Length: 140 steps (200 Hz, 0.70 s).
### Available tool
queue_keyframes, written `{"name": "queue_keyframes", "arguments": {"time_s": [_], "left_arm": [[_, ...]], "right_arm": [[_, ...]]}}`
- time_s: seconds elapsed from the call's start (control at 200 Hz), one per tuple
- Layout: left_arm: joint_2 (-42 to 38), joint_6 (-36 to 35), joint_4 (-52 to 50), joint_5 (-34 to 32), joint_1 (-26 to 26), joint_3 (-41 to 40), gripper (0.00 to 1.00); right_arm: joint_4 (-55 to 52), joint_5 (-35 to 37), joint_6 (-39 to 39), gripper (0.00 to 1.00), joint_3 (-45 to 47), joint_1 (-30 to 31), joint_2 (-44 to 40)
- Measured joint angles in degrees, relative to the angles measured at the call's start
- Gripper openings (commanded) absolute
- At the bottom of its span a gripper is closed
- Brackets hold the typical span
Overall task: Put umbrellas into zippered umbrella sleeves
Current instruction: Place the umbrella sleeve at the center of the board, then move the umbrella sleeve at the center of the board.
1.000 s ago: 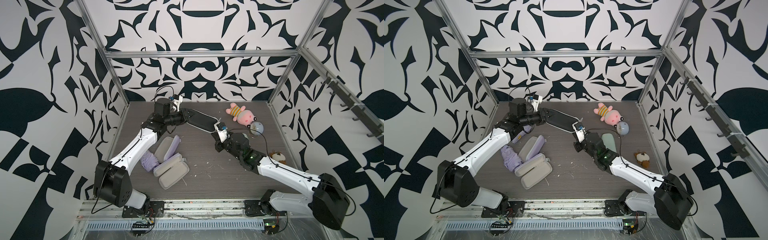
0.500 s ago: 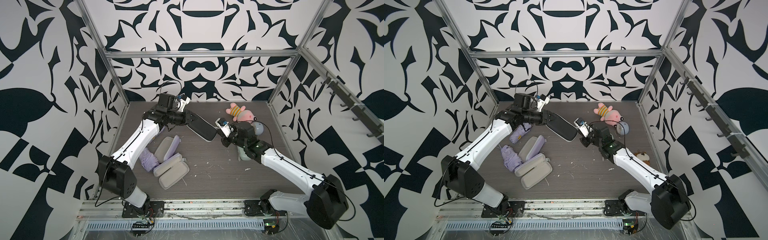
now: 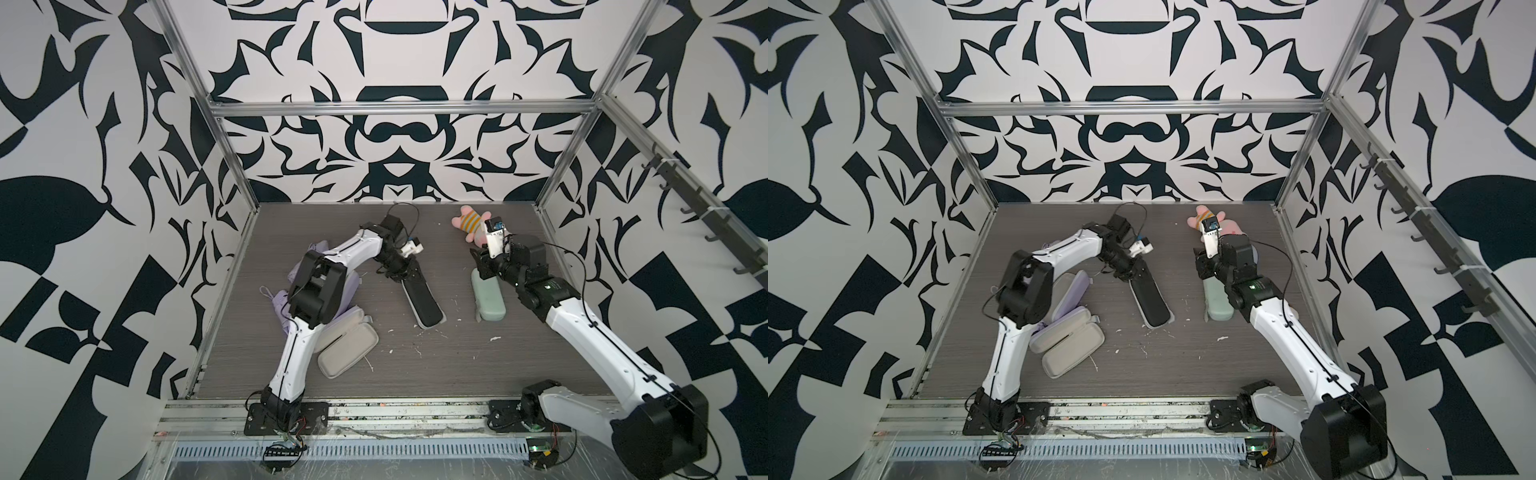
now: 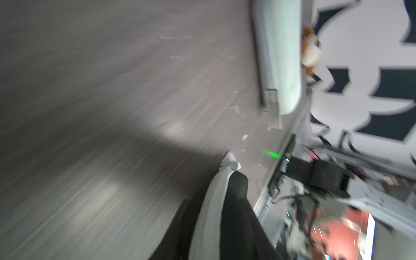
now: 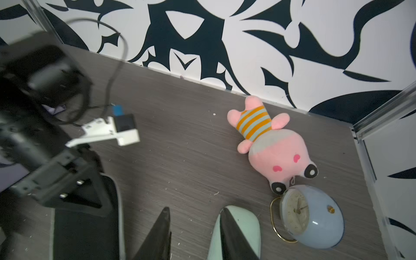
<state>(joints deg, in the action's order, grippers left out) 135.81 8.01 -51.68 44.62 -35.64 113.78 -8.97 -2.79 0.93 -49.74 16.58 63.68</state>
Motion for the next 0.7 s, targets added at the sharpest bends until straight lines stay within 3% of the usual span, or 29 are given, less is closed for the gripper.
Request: {"name": "queue_keyframes", "arguments": {"time_s": [0.07, 0.14, 0.215, 0.38, 0.475, 0.54, 0.7], "left_arm": [[4.76, -1.16, -3.37, 0.46, -1.97, 8.59, 0.3], [8.68, -1.55, -4.37, -0.28, -3.78, 16.0, 0.57], [12.2, -1.92, -3.26, -3.06, -4.55, 21.4, 0.7], [15.13, -0.57, 0.63, -6.36, -3.17, 23.21, 0.9], [10.21, 1.49, 7.93, -7.96, -1.53, 15.37, 1.0], [5.27, 2.67, 12.04, -8.92, -0.15, 8.63, 1.0], [-9.49, 4.11, 17.97, -13.99, 3.85, -1.42, 1.0]], "right_arm": [[-0.85, -0.15, -2.25, 0.38, 0.87, 0.09, 0.15], [-1.64, -0.28, -4.55, 0.45, 1.73, 0.13, 0.57], [-3.1, -0.28, -7.74, 0.57, 2.01, 0.13, 1.81], [-8.83, 0.7, -12.28, 0.72, 1.01, 0.15, 7.43], [-12.28, 2.14, -15.32, 0.83, -0.09, 1.22, 10.99], [-14.25, 4.35, -17.11, 0.99, -0.87, 3.76, 13.07], [-17.18, 9.86, -19.45, 1.0, -5.6, 13.09, 21.2]]}}
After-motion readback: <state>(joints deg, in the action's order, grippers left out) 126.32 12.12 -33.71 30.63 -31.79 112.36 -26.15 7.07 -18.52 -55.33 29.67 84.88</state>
